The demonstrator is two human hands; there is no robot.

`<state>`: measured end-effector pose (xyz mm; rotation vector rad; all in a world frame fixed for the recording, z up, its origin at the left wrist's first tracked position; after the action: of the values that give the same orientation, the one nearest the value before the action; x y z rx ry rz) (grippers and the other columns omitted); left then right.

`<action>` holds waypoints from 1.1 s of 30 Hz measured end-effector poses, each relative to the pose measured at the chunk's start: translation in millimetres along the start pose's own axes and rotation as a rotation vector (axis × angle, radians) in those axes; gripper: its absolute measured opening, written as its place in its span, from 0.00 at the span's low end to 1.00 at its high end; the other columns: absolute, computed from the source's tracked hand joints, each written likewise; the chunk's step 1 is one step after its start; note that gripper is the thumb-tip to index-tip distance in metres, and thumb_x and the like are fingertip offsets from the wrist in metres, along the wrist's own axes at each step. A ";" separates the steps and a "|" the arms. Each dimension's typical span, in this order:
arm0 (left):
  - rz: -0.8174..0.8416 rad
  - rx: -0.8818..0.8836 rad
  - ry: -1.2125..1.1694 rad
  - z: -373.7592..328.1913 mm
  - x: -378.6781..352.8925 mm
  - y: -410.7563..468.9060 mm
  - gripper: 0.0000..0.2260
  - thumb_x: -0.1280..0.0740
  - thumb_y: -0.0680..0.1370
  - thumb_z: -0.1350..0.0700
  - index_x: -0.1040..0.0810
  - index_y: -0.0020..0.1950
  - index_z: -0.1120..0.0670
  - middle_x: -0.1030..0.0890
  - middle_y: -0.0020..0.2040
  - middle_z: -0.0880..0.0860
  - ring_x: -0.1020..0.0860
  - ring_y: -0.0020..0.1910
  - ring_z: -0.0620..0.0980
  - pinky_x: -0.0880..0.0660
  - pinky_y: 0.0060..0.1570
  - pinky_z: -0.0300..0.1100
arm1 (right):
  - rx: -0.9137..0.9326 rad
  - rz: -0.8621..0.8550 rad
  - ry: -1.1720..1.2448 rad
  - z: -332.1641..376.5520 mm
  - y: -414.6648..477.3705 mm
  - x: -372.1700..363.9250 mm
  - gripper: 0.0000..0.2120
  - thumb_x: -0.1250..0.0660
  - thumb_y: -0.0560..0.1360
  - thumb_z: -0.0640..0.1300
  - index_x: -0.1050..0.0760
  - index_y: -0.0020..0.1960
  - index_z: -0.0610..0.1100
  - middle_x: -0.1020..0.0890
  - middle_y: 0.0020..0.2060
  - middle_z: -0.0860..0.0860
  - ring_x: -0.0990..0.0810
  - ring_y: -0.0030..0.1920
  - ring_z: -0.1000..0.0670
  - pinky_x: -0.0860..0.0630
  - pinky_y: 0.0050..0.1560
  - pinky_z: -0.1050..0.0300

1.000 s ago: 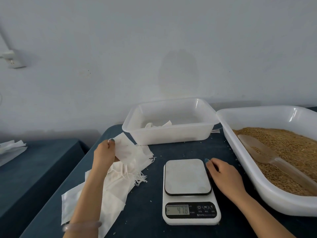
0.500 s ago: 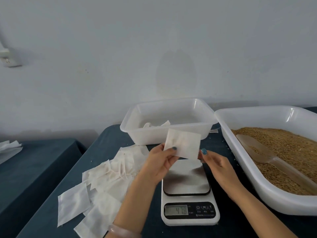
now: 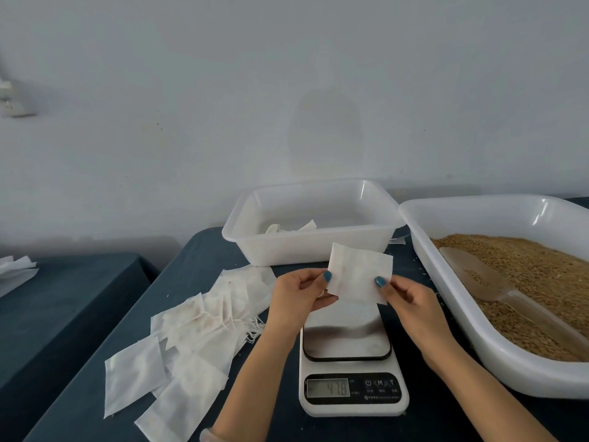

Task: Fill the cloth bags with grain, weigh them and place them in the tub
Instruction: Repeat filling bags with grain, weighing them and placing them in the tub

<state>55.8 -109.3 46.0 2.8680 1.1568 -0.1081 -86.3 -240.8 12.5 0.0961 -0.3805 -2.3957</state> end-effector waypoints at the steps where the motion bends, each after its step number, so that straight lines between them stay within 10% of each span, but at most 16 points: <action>1: -0.002 -0.002 0.009 -0.3 -0.9 -0.5 0.05 0.32 0.79 0.60 0.16 0.48 0.54 0.14 0.40 0.52 0.16 0.39 0.46 0.20 0.42 0.34 | -0.002 -0.004 0.006 -1.1 0.7 0.0 0.12 0.34 0.72 0.56 0.18 0.49 0.52 0.14 0.45 0.57 0.16 0.46 0.59 0.25 0.43 0.72; 27: -0.316 -0.657 0.671 -2.6 -11.8 -18.8 0.08 0.27 0.74 0.57 0.24 0.39 0.50 0.20 0.34 0.43 0.21 0.37 0.41 0.25 0.35 0.33 | 0.125 -0.166 -0.454 36.5 8.3 -40.9 0.05 0.29 0.75 0.46 0.24 0.48 0.53 0.20 0.39 0.61 0.20 0.42 0.61 0.22 0.47 0.63; 33: -0.360 -0.632 0.654 -5.8 -9.0 -18.4 0.09 0.28 0.73 0.59 0.27 0.39 0.52 0.22 0.32 0.45 0.22 0.35 0.46 0.25 0.35 0.37 | 0.334 -0.135 -0.771 48.9 -6.2 -39.6 0.12 0.27 0.71 0.47 0.30 0.49 0.53 0.24 0.42 0.60 0.22 0.39 0.60 0.30 0.34 0.69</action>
<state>36.8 -101.9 52.2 2.1411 1.4366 1.0455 -68.8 -198.3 56.0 -0.6884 -1.1526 -2.3949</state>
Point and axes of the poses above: each hand's wrist, its own y-axis towards the middle knuckle, its own x-axis out of the back of the hand, z = x × y, the point moved 1 cm from there along y, towards the middle knuckle
